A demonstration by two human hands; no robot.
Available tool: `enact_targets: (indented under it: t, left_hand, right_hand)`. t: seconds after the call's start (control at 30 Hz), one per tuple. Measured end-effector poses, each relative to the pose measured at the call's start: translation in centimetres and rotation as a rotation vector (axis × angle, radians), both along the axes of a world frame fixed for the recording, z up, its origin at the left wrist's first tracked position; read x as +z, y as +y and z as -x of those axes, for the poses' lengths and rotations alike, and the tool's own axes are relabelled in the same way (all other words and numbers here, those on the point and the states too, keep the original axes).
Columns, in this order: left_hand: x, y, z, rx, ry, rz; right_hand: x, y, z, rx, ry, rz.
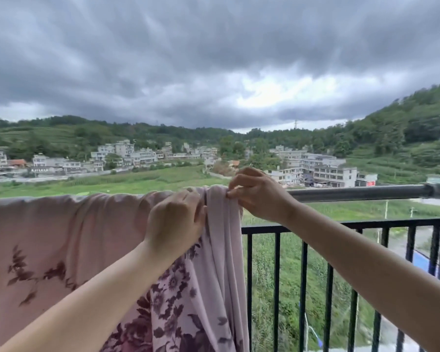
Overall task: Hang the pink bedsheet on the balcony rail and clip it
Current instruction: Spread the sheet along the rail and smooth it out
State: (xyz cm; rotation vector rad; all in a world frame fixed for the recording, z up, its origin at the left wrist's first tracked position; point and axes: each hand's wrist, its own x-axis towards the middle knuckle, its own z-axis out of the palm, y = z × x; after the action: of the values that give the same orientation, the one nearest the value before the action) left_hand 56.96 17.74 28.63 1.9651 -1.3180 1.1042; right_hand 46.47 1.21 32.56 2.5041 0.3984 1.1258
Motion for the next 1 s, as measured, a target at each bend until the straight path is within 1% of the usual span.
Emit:
enact_targets:
  t: [0.07,0.1,0.13,0.23,0.27,0.3,0.33,0.4,0.5,0.57,0.6,0.67,0.7,0.77,0.8,0.83,0.9,0.97,1.0]
  left_hand:
    - [-1.8,-0.7,1.9,0.008,0.025,-0.028]
    - [-2.6,-1.2,3.0,0.046,0.064,-0.066]
    - [-3.0,-1.9,3.9,0.109,0.124,-0.099]
    - [-3.6,-4.9,5.9,0.319,0.243,-0.077]
    - [-3.5,-5.7,6.3,0.354,0.254,-0.082]
    - [-3.4,-6.2,6.6,0.374,0.227,-0.078]
    - [-3.2,-6.7,6.7,0.384,0.174,-0.001]
    - [-1.8,-6.5,6.4,0.343,0.281,0.119]
    - [1.9,-5.8,5.2,0.215,0.579,0.241]
    - [5.2,-5.5,3.9,0.057,0.780,0.307]
    - [6.6,-5.6,3.5,-0.049,0.848,0.312]
    - [9.4,-6.5,2.6,-0.240,0.927,0.290]
    - [10.6,-7.2,2.4,-0.332,0.950,0.281]
    - [12.2,-9.4,2.3,-0.474,1.009,0.261]
    - [12.4,-10.7,2.3,-0.493,1.055,0.235]
    - [12.1,-12.1,2.2,-0.465,1.074,0.187]
    - [10.5,-14.3,1.6,-0.280,1.011,0.029]
    - [8.8,-15.1,0.8,-0.125,0.890,-0.113]
    - [8.2,-15.0,0.4,-0.082,0.862,-0.150]
  right_hand:
    - [1.5,-0.1,-0.2,0.020,0.113,-0.040]
    - [2.3,-0.2,-0.3,0.013,0.180,-0.069]
    - [3.1,-0.3,-0.4,-0.014,0.256,-0.082]
    - [5.1,-0.5,-1.5,-0.099,0.412,-0.008]
    - [5.6,-0.5,-1.8,-0.106,0.447,0.009]
    - [6.1,-0.7,-2.2,-0.091,0.480,0.023]
    - [6.4,-1.0,-2.5,-0.067,0.524,0.022]
    - [7.3,-1.7,-3.1,0.004,0.624,-0.043]
    - [9.6,-3.0,-4.2,0.098,0.717,-0.249]
    - [11.4,-4.2,-4.9,0.130,0.736,-0.385]
    - [12.4,-5.2,-5.4,0.147,0.765,-0.480]
    - [14.5,-7.6,-5.7,0.213,0.889,-0.753]
    - [15.5,-9.0,-5.7,0.227,0.918,-0.840]
    - [17.1,-11.9,-5.4,0.172,0.905,-0.907]
    - [17.3,-12.9,-5.3,0.104,0.885,-0.898]
    - [17.1,-13.6,-5.2,0.005,0.868,-0.809]
    - [15.1,-14.2,-4.9,-0.214,0.836,-0.479]
    - [12.2,-14.5,-4.2,-0.256,0.782,-0.211]
    - [10.8,-14.5,-3.5,-0.224,0.777,-0.162]
